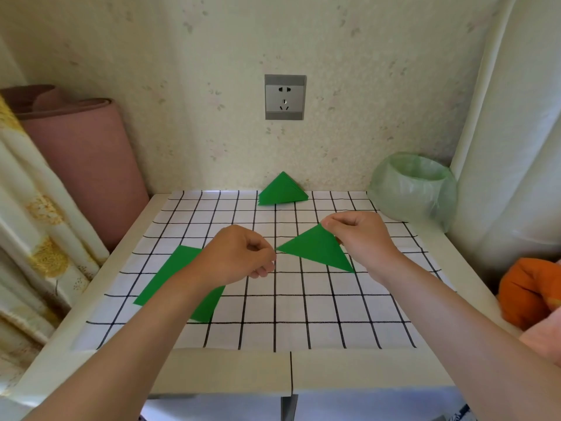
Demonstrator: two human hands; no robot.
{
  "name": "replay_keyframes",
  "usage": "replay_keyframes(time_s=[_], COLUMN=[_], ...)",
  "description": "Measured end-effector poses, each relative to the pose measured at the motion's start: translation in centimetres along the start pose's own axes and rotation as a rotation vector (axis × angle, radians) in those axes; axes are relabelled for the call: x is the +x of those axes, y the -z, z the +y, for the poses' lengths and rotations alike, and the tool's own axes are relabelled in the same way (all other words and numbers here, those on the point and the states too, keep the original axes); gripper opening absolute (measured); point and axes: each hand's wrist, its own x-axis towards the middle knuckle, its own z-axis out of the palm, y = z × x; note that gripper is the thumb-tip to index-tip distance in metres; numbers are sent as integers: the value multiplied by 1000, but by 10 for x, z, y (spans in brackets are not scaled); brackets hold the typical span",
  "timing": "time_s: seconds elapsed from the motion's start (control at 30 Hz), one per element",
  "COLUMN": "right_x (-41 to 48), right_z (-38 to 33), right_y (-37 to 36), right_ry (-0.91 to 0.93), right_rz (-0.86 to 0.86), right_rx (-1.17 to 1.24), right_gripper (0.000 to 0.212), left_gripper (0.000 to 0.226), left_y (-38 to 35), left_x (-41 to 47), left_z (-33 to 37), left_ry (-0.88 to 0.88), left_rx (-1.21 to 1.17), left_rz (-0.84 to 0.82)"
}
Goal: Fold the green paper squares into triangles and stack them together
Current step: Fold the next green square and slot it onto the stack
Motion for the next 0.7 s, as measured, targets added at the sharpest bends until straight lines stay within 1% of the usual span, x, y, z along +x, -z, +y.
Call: replay_keyframes(time_s=[0.07,0.1,0.2,0.23,0.3,0.33,0.43,0.53,0.6,0.7], right_x=[3,3,3,2,1,2,8,19,30,49], right_z=[1,1,1,0,-2,-3,-6,-4,-1,3], right_y=[1,1,-5,-8,-17,-21,-28,-28,-24,-21], right_ry=[6,11,18,19,28,34,59,48,21,24], right_rz=[22,19,-36,-58,-95,-105,-116,-162,-205,-250], right_rx=[-4,-11,-27,-25,-3,11,20,-21,-102,-206], right_gripper=[13,13,13,13,11,9,9,8,7,4], left_gripper=[13,14,14,19,31,30,14,9,8,7], left_y=[6,7,5,3,-4,-8,-11,-6,-1,3], left_x=[2,4,7,8,11,14,23,35,43,60], left_z=[-7,-10,-9,-6,0,1,1,-3,-6,-10], left_ry=[18,10,-114,-155,-180,-175,-119,-63,-41,-37], left_rx=[87,120,176,157,83,53,-90,-243,-325,-364], left_rz=[22,59,210,217,152,116,91,186,268,324])
